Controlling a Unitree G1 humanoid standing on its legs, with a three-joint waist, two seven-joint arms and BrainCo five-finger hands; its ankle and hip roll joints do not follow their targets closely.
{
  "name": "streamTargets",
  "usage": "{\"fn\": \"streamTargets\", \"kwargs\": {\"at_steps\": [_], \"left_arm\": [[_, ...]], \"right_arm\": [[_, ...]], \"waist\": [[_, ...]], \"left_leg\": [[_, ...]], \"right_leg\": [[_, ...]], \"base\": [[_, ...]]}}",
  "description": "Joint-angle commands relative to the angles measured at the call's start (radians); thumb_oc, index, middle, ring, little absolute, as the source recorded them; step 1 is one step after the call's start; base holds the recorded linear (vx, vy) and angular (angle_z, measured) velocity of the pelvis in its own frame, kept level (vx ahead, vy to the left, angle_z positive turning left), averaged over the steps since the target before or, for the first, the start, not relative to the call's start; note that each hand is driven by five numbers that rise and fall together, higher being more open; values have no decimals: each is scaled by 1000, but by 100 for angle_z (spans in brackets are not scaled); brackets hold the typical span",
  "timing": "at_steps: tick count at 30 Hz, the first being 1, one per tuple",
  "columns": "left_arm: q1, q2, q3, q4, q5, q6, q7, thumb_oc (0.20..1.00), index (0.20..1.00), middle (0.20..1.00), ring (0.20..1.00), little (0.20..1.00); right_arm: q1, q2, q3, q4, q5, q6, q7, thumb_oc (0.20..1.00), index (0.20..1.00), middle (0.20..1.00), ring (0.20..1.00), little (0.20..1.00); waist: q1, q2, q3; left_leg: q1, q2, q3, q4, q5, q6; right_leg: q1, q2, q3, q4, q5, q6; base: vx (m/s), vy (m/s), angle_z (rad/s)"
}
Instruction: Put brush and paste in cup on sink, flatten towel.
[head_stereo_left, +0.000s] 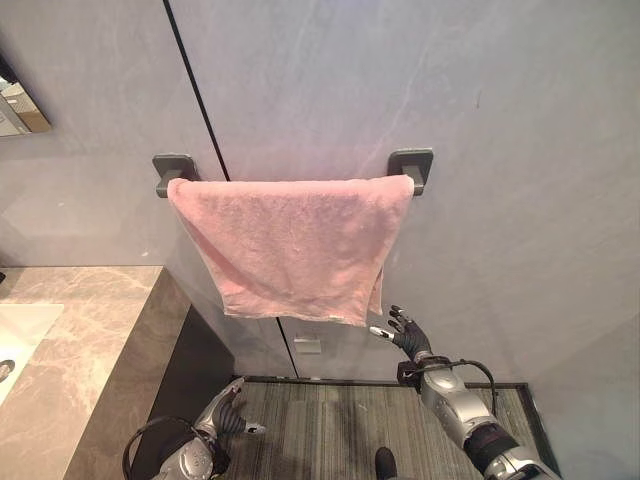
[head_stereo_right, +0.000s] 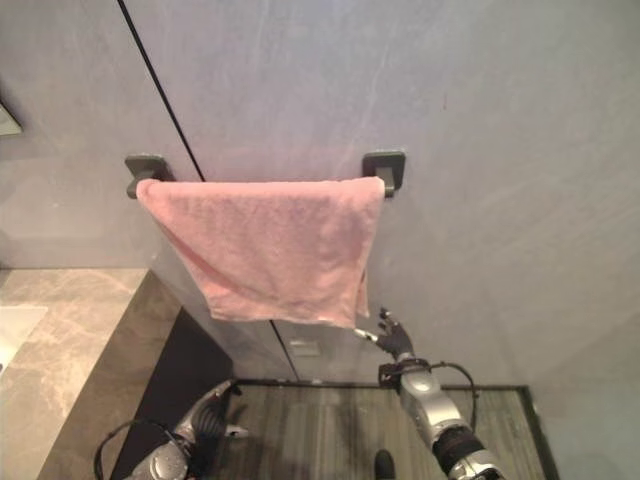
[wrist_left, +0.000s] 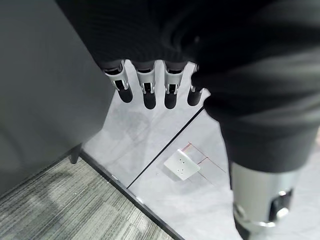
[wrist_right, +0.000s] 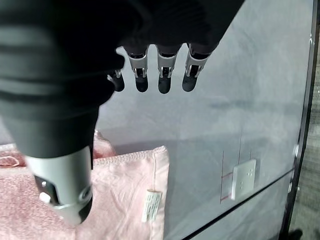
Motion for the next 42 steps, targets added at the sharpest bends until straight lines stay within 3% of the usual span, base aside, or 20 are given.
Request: {"fn": "streamTargets", "kwargs": {"at_steps": [1, 24, 25, 30, 31, 32, 41, 42], "left_arm": [[-51, 52, -30, 10, 5, -10, 38, 1000, 1000, 1000, 1000, 1000], [-61, 41, -38, -4, 3, -11, 49, 1000, 1000, 1000, 1000, 1000], [-60, 40, -39, -7, 3, -10, 49, 1000, 1000, 1000, 1000, 1000], [-59, 41, -38, -10, 2, -10, 52, 1000, 1000, 1000, 1000, 1000], [-57, 40, -37, -12, 1, -9, 52, 1000, 1000, 1000, 1000, 1000], [-57, 40, -36, -13, 1, -8, 53, 1000, 1000, 1000, 1000, 1000], [-58, 36, -39, -11, -12, -5, 54, 1000, 1000, 1000, 1000, 1000], [-61, 35, -41, -8, -11, -4, 54, 1000, 1000, 1000, 1000, 1000]], "right_arm": [[-33, 28, -28, -43, -12, -46, -15, 1000, 1000, 1000, 1000, 1000], [-63, 47, -2, -116, 2, -78, -1, 1000, 1000, 1000, 1000, 1000], [-64, 49, 0, -113, 3, -76, -2, 827, 827, 827, 827, 827], [-63, 52, 2, -112, 0, -75, -6, 752, 752, 752, 752, 752], [-63, 53, 3, -111, -4, -74, -7, 636, 636, 636, 636, 636], [-62, 53, 3, -112, -4, -73, -8, 598, 598, 598, 598, 598], [-71, 62, 8, -106, -12, -74, -19, 514, 514, 514, 514, 514], [-74, 61, 8, -109, -14, -73, -22, 420, 420, 420, 420, 420]], "waist": [[5, -70, -8], [7, -69, -8], [8, -68, -9], [9, -66, -9], [10, -65, -10], [10, -64, -9], [18, -64, -12], [18, -65, -11]], "left_leg": [[-57, 33, -16, 8, 38, -20], [-56, 32, -22, 8, 37, -17], [-56, 32, -23, 8, 36, -17], [-58, 32, -25, 8, 37, -17], [-57, 32, -26, 8, 37, -17], [-57, 31, -27, 8, 37, -17], [-59, 29, -35, 8, 38, -16], [-59, 29, -37, 8, 38, -15]], "right_leg": [[12, -130, 23, 7, -28, 94], [22, -133, 15, 7, -35, 93], [23, -133, 14, 7, -34, 93], [25, -134, 11, 7, -36, 92], [26, -135, 10, 7, -37, 92], [27, -135, 10, 7, -37, 92], [30, -135, 0, 7, -36, 91], [31, -135, 0, 7, -36, 90]], "base": [[0, 0, 0], [1, 0, 1], [0, 0, 0], [0, 0, 0], [0, 0, 0], [-2, 4, 5], [-7, 2, 3], [0, 0, 0]]}}
